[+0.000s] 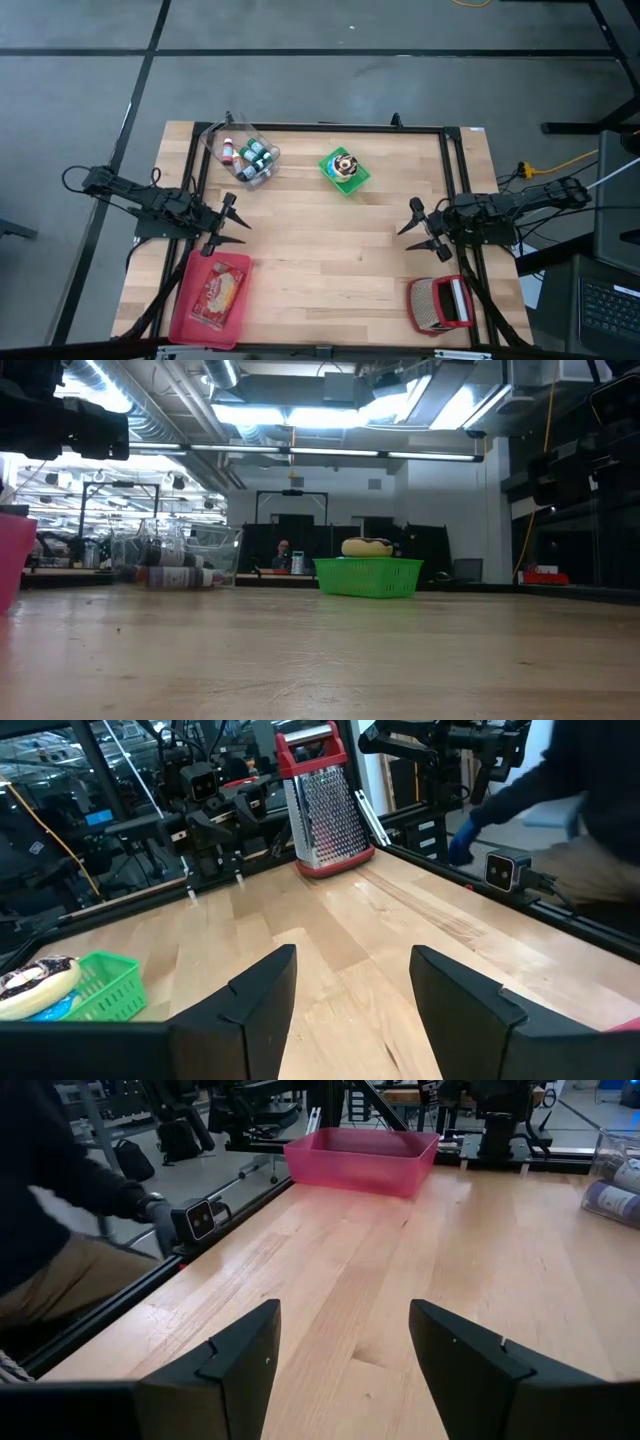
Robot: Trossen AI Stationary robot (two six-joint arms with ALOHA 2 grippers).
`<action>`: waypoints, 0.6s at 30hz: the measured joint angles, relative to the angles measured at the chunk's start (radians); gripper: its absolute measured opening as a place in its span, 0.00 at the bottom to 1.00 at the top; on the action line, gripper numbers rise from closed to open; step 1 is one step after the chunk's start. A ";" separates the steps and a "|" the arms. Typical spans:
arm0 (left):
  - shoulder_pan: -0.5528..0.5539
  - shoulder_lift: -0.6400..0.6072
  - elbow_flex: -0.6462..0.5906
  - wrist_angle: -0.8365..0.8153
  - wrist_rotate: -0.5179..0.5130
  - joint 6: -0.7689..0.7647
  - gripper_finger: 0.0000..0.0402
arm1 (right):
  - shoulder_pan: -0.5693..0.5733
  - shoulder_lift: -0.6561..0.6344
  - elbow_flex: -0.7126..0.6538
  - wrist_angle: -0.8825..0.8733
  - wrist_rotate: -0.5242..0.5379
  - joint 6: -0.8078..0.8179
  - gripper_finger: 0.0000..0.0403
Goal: Pick & Place Food Item
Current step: Return to Home Position
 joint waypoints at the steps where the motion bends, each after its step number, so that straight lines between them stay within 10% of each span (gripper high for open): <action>1: 0.000 0.000 0.000 0.000 0.000 0.000 0.48 | 0.000 0.000 0.000 0.000 0.000 0.000 0.56; 18: 0.000 0.000 0.000 0.000 0.000 0.000 0.47 | 0.000 0.000 0.000 0.000 0.000 0.000 0.56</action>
